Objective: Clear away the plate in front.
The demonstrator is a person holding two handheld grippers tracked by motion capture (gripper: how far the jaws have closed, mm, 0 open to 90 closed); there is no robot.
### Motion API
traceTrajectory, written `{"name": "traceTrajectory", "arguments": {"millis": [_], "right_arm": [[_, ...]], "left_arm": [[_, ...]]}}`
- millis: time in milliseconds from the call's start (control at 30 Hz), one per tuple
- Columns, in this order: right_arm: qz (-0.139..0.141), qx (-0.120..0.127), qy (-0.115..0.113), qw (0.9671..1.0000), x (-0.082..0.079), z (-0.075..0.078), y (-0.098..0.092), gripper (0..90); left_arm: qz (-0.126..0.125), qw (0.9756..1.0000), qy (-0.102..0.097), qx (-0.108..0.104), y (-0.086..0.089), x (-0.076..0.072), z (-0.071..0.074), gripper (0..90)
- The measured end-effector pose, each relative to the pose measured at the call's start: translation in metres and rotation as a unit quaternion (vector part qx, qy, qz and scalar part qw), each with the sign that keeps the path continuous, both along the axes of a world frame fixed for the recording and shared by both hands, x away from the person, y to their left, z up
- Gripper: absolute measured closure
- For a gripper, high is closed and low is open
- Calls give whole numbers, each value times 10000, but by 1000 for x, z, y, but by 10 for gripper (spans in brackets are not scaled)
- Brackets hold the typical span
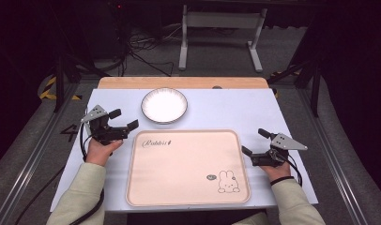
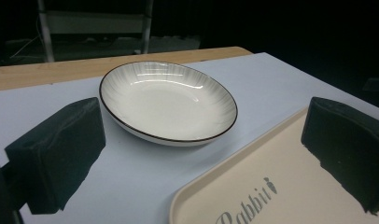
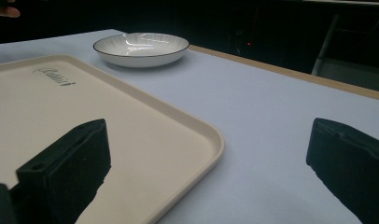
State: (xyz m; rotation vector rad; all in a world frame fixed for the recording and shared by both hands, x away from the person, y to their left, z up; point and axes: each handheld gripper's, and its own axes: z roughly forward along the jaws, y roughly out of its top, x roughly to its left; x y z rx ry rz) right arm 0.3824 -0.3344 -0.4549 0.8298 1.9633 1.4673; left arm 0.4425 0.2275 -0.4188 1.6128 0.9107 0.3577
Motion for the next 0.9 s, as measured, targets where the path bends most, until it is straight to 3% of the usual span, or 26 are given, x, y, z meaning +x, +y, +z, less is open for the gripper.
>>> {"name": "traceTrajectory", "arguments": {"millis": [167, 267, 533, 700, 900], "right_arm": [[-6, -4, -3, 10000, 0, 0, 0, 2], [-9, 3, 3, 10000, 0, 0, 0, 4], [-36, 4, 24, 10000, 0, 0, 0, 6], [-43, 31, 10, 10000, 0, 0, 0, 6], [-84, 37, 20, 10000, 0, 0, 0, 7]], "left_arm": [[-19, 9998, 130, -174, 1, 13, -3, 6], [74, 9998, 161, -100, 3, 20, -5, 3], [153, 9999, 62, -47, 7, 32, -4, 3], [141, 9994, 121, -285, 8, 43, -4, 6], [105, 9996, 85, -248, 5, 52, -1, 9]]}}
